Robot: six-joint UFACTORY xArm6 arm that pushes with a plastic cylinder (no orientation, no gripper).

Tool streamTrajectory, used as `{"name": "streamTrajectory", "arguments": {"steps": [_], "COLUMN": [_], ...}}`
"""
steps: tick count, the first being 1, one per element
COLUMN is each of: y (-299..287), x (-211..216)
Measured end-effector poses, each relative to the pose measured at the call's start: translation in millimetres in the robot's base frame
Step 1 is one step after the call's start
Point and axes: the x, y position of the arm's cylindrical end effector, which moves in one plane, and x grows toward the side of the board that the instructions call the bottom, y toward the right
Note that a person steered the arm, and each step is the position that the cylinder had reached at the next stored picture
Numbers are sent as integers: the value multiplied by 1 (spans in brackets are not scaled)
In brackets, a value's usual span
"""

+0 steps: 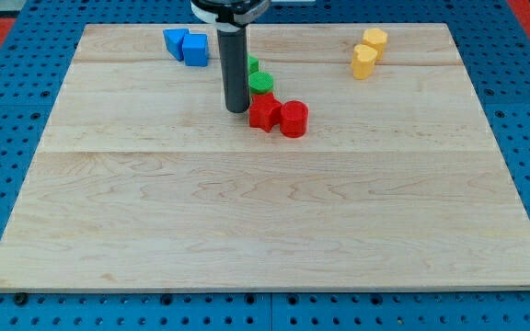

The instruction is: Place the green circle under the green star

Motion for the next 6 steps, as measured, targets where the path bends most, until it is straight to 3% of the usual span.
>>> {"name": "streamTrajectory", "arguments": {"steps": [3,5,6], "y": [88,38,25], "x": [42,-30,-18]}}
